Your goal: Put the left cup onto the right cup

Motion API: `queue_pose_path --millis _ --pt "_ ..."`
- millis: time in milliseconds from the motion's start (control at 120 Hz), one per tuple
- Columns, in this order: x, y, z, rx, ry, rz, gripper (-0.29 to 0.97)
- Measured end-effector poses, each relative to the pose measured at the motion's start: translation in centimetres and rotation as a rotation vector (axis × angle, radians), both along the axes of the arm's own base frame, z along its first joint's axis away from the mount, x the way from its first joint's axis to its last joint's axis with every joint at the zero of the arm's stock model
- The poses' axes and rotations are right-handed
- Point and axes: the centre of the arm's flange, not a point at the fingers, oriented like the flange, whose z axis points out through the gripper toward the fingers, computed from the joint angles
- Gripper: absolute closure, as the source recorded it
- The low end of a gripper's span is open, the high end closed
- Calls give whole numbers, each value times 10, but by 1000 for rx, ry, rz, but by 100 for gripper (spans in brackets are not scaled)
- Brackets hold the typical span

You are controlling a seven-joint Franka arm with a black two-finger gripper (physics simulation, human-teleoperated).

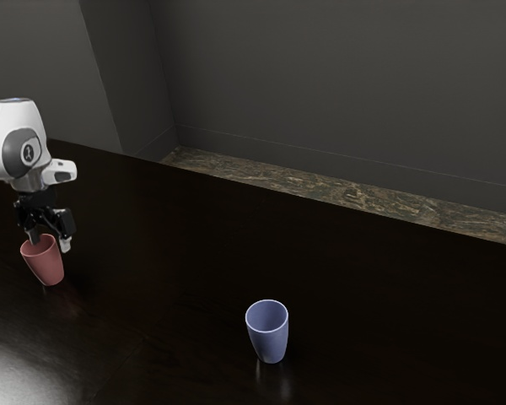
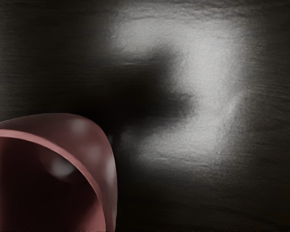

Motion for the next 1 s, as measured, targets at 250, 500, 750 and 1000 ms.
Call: queue_pose_path --millis 250,500,750,1000 --pt "1 0 -9 -2 7 3 0" --pt "3 2 -22 -1 10 7 0" --pt "4 3 -32 1 11 10 7" --pt "5 4 -29 23 4 -4 59"
